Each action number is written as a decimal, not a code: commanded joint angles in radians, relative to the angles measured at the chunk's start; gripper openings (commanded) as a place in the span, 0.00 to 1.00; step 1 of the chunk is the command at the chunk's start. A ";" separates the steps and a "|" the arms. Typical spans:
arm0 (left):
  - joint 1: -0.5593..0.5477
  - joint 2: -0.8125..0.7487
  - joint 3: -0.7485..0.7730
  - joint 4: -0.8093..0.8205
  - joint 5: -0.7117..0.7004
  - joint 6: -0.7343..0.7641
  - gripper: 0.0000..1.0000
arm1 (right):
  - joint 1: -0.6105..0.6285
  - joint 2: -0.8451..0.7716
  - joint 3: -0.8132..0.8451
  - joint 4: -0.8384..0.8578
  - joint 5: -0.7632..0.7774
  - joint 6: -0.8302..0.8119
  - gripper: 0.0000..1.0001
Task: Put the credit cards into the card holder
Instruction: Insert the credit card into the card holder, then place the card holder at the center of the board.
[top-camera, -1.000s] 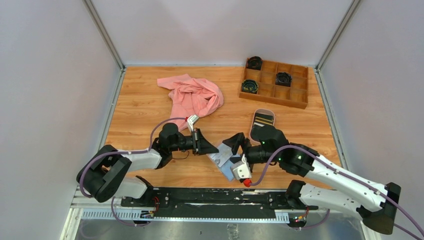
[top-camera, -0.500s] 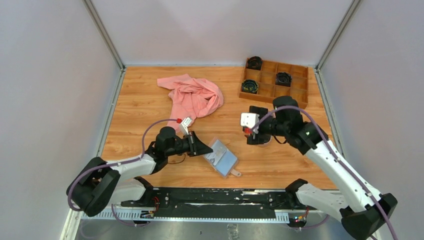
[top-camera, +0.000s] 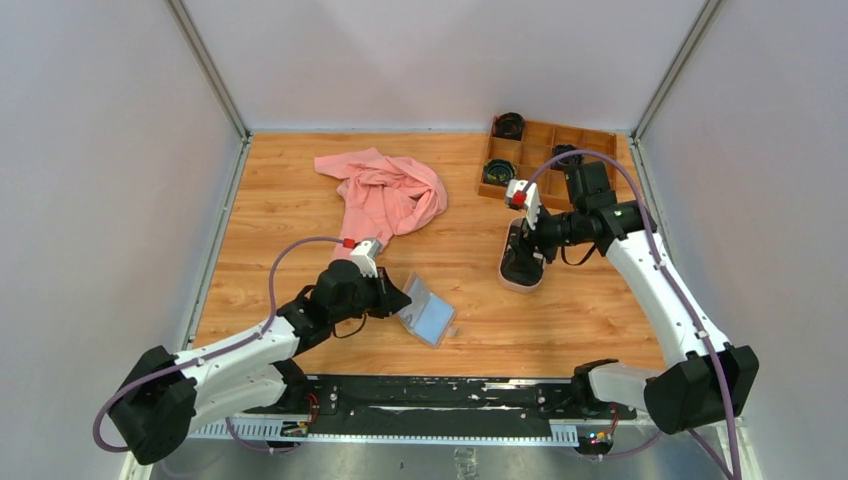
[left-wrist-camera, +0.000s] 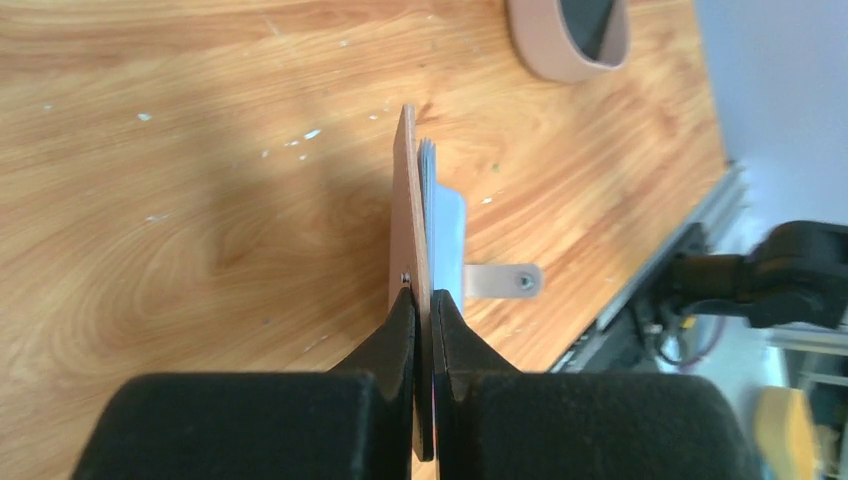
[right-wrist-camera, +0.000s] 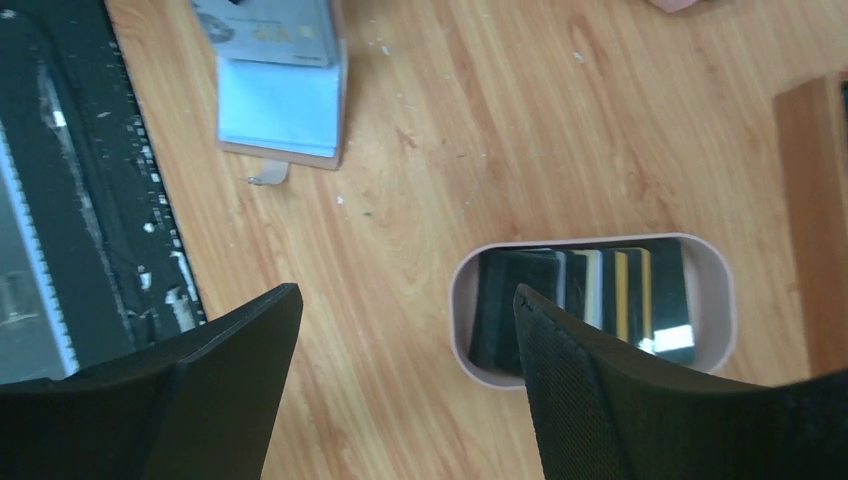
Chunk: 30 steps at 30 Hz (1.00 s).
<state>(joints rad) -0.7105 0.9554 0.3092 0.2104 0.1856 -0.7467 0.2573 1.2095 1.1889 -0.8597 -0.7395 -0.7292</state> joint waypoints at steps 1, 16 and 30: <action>-0.110 0.006 0.105 -0.194 -0.305 0.120 0.00 | -0.015 -0.025 -0.033 -0.070 -0.155 0.057 0.82; -0.427 0.329 0.395 -0.427 -0.842 0.232 0.00 | -0.143 -0.075 -0.276 0.191 -0.387 0.185 0.83; -0.518 0.520 0.515 -0.501 -0.767 0.250 0.40 | -0.148 -0.070 -0.340 0.246 -0.442 0.204 0.83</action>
<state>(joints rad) -1.2213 1.4696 0.8082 -0.2836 -0.6167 -0.4835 0.1230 1.1435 0.8692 -0.6254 -1.1389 -0.5385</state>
